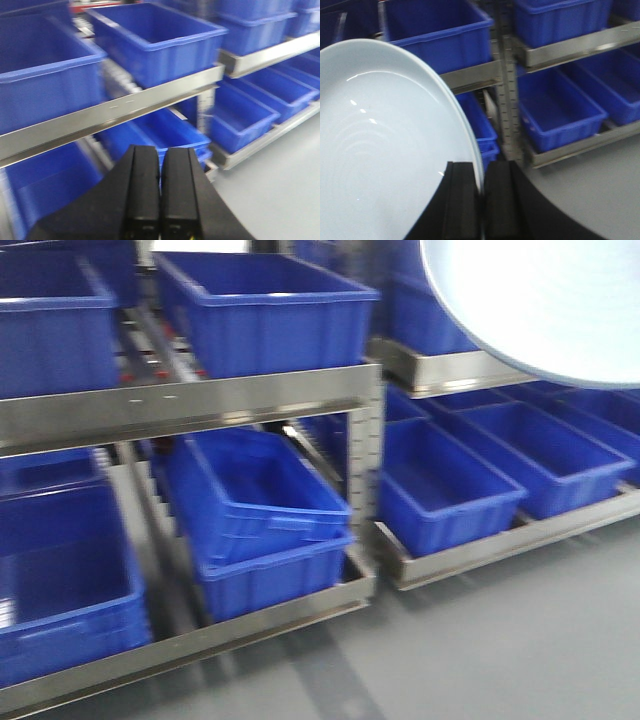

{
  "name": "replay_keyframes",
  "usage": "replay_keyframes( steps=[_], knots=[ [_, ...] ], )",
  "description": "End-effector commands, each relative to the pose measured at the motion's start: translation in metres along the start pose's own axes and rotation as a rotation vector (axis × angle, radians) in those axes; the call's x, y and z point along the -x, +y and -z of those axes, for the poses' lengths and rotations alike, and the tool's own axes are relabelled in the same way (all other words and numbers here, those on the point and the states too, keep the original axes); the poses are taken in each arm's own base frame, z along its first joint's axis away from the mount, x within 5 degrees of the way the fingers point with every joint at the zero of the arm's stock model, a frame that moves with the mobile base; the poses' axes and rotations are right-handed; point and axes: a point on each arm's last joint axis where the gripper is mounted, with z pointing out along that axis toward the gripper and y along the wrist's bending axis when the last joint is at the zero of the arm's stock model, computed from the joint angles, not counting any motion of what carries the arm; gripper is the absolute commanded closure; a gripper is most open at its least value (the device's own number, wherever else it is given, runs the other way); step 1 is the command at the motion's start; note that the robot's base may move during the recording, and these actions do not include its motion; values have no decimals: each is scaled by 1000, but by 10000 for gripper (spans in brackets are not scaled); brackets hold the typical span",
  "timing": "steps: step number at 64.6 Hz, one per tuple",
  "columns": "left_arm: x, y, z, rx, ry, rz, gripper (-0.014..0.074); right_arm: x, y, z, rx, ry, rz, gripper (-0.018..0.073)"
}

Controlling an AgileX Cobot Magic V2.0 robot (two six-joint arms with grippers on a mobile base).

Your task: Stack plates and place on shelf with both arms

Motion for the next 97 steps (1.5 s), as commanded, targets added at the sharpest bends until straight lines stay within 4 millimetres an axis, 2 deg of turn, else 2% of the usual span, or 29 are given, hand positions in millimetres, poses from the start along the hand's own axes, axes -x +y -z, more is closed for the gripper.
replay_keyframes(
  steps=[1,97],
  knots=[
    [19,2,2,16,-121,7,513,21,1,3,-2,-143,3,510],
    [19,2,2,16,-121,7,513,21,1,3,-2,-143,3,510]
  ],
)
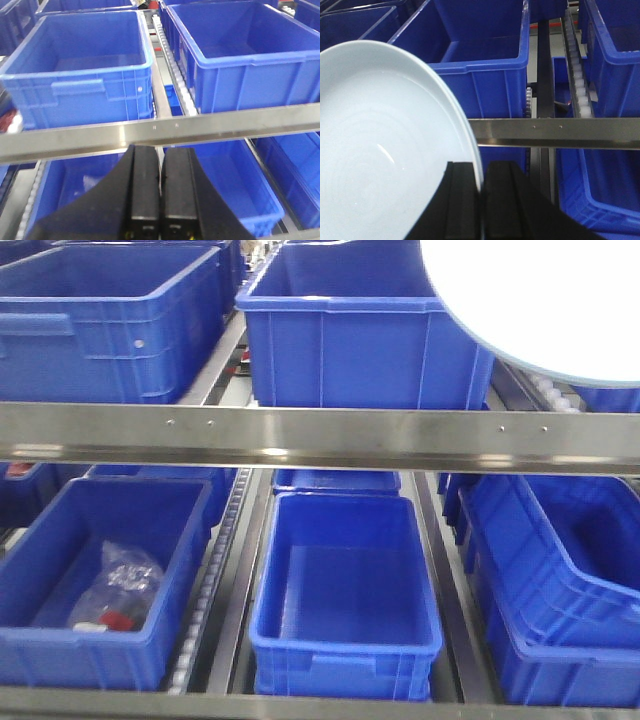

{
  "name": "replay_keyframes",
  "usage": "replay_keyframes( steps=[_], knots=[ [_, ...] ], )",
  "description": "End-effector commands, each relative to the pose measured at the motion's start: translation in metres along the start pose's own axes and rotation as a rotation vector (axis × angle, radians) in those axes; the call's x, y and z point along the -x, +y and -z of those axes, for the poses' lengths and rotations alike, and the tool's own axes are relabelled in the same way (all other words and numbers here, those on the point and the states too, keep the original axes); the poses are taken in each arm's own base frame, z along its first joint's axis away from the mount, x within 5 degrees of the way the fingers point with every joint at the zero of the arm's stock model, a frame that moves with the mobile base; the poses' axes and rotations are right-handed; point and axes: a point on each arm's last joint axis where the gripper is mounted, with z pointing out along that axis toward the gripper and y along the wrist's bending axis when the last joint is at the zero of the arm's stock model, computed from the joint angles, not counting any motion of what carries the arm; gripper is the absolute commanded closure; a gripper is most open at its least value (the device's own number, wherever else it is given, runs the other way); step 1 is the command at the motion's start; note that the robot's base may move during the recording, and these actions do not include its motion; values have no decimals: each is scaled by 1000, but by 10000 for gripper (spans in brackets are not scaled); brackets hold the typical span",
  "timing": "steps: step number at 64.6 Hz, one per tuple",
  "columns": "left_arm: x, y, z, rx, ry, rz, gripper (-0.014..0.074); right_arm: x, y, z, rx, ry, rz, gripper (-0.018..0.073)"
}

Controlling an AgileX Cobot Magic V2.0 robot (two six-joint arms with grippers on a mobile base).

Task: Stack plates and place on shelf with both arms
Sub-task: 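Drive up to the shelf and hold the plates above a blue bin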

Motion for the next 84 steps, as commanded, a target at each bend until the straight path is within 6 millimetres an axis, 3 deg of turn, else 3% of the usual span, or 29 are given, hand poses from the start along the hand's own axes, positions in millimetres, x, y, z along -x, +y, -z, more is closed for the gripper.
replay_keyframes(
  steps=[1,84],
  knots=[
    [18,2,1,16,-117,7,513,21,1,3,-2,-143,3,510],
    [18,2,1,16,-117,7,513,21,1,3,-2,-143,3,510]
  ],
)
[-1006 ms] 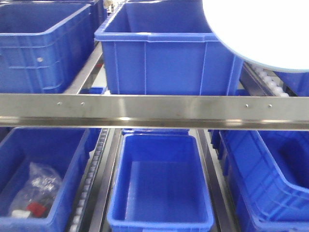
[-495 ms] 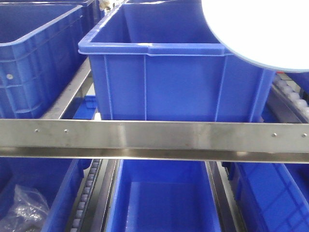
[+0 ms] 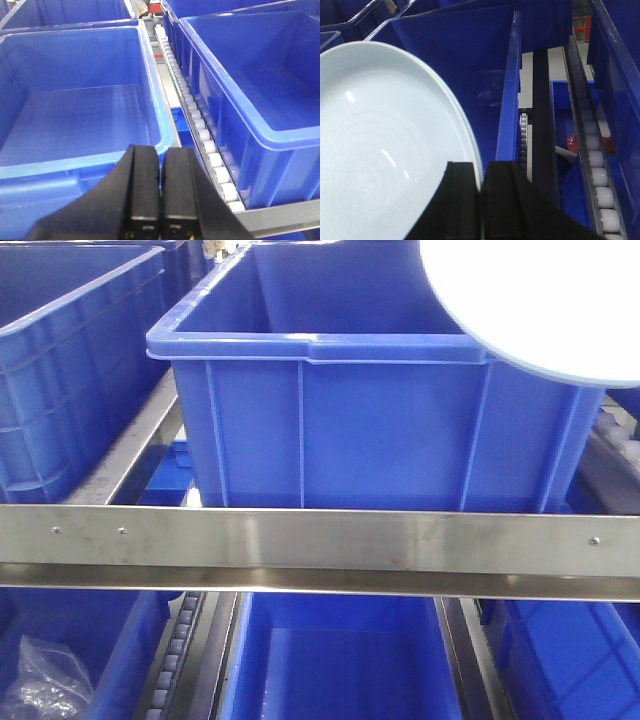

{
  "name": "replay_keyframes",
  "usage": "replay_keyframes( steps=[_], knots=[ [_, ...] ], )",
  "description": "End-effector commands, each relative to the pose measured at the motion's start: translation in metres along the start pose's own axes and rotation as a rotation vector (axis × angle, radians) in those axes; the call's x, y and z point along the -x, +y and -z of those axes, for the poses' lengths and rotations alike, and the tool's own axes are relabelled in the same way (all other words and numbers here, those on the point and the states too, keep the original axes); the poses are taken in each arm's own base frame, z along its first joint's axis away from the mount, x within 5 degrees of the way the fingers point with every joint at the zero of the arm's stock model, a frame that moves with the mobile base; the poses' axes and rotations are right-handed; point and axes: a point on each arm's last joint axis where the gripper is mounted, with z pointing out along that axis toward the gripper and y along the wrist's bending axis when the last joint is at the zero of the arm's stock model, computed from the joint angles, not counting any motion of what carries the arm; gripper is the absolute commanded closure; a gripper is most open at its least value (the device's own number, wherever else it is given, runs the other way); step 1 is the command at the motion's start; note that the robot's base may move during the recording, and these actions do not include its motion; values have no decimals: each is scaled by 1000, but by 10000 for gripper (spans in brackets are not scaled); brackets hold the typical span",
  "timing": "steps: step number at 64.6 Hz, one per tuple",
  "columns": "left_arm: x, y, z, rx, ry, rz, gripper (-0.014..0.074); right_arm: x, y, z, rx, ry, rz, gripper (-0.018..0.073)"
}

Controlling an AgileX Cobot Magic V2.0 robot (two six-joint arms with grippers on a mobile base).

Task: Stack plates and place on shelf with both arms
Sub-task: 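Drive up to the shelf and hold the plates above a blue bin, then lower the white plates into the blue bin and open the right gripper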

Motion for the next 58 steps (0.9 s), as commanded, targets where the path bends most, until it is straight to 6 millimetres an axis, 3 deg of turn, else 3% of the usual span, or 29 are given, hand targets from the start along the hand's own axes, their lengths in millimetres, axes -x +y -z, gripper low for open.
replay_keyframes(
  steps=[1,26,35,48,58],
  knots=[
    [18,2,1,16,-117,7,513,21,1,3,-2,-143,3,510],
    [18,2,1,16,-117,7,513,24,1,2,-4,-172,3,510],
    [18,2,1,16,-117,7,513,34,2,-9,-9,-223,4,510],
    [18,2,1,16,-117,7,513,67,9,-64,-15,-187,6,510],
    [18,2,1,16,-117,7,513,94,34,-116,54,-190,7,510]
  ],
)
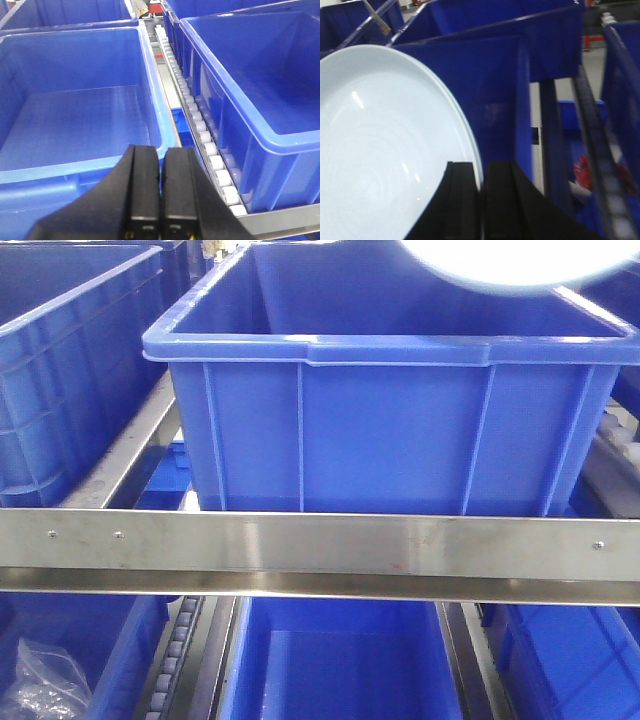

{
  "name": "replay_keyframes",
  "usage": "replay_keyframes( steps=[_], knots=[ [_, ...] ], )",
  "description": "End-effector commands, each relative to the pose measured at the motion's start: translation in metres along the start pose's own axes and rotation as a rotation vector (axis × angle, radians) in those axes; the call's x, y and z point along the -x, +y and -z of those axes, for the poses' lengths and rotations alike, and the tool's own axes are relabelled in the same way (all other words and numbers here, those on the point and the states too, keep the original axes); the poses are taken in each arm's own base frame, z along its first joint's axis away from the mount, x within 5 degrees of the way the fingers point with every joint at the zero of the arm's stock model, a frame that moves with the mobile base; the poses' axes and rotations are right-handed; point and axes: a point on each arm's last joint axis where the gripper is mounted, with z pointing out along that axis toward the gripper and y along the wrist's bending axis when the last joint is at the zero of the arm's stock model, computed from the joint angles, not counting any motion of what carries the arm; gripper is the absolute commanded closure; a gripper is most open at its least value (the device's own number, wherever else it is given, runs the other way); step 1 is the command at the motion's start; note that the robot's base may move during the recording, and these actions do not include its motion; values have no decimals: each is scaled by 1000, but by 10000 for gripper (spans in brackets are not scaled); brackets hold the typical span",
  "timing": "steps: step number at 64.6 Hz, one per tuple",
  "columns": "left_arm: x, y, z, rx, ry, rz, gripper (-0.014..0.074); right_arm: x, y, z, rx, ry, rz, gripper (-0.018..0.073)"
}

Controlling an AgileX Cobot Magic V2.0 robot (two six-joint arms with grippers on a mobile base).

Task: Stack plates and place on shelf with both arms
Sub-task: 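Lower the white plates into the blue bin and open the right gripper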

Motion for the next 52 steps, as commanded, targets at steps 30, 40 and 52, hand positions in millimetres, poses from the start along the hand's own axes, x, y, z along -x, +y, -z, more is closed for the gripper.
replay_keyframes(
  steps=[30,40,52],
  knots=[
    [18,2,1,16,-117,7,513,25,33,-114,67,-47,7,243],
    [18,2,1,16,-117,7,513,25,34,-110,72,-4,8,188],
    [18,2,1,16,-117,7,513,34,37,-90,90,66,41,279]
  ],
)
